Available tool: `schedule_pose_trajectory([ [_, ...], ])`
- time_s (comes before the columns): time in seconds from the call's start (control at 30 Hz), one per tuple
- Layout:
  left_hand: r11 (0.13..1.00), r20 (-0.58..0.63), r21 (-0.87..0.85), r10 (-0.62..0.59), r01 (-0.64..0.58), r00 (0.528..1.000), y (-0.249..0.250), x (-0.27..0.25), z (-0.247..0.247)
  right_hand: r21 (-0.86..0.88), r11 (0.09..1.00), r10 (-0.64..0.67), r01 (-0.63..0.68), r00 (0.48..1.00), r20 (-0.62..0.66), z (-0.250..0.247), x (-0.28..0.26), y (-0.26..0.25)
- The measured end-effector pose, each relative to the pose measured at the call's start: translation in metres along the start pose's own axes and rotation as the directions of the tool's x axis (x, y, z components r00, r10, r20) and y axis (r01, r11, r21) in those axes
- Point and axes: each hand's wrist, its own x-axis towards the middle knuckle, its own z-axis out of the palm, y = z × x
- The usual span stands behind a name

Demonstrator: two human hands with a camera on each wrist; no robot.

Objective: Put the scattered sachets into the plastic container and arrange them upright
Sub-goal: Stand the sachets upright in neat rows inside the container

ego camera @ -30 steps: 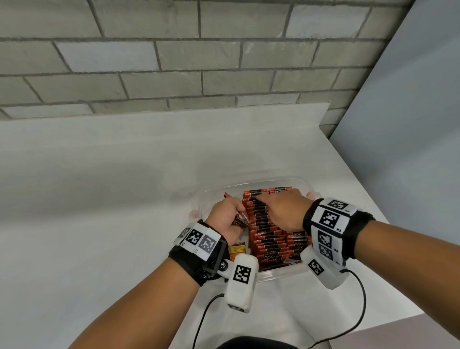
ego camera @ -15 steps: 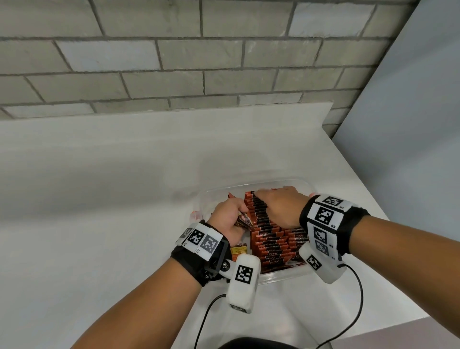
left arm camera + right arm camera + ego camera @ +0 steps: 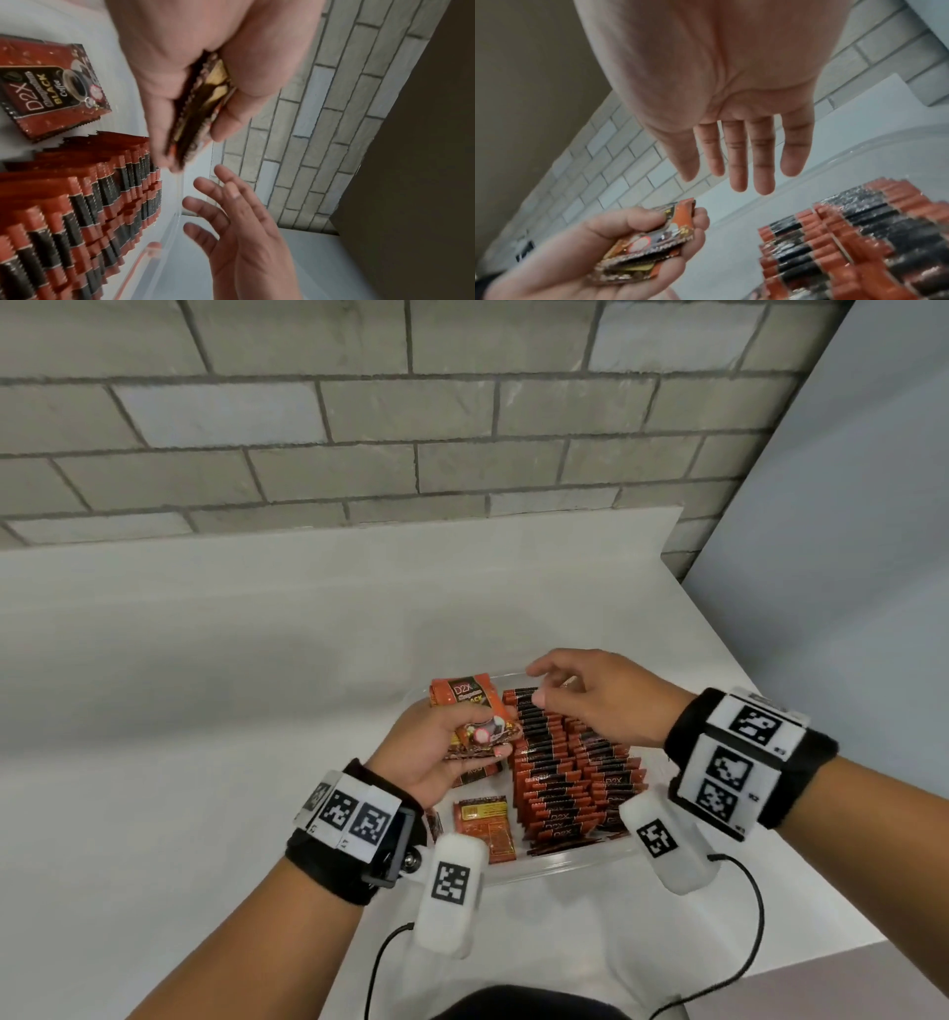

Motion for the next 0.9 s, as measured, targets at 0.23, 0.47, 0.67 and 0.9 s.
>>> schedule_pose_trajectory([
  [0.23,0.989,0.1,0.114,0.085,-0.097,0.991,-0.009,-0.015,0.01,0.369,0.93,-0.006,0.006,1.0,-0.001,0.021,-0.018,-0.007],
  [0.47,0.994,0.073,0.071,0.08,-0.085,0.994,-0.017,-0.028,0.015,0.481,0.875,0.001,0.047,0.995,-0.099,0.021,-0.03,-0.005],
  [0.67,0.952,0.091,0.253,0.153,-0.172,0.984,-0.027,-0.04,0.017,0.134,0.982,-0.129,0.133,0.991,-0.04,0.022,-0.046,-0.003],
  [0.9,0.987,-0.031,0.028,0.158,-0.157,0.987,-0.025,-0.046,-0.004,-0.024,0.993,-0.116,0.115,0.993,-0.009,0.021,-0.062,0.016],
])
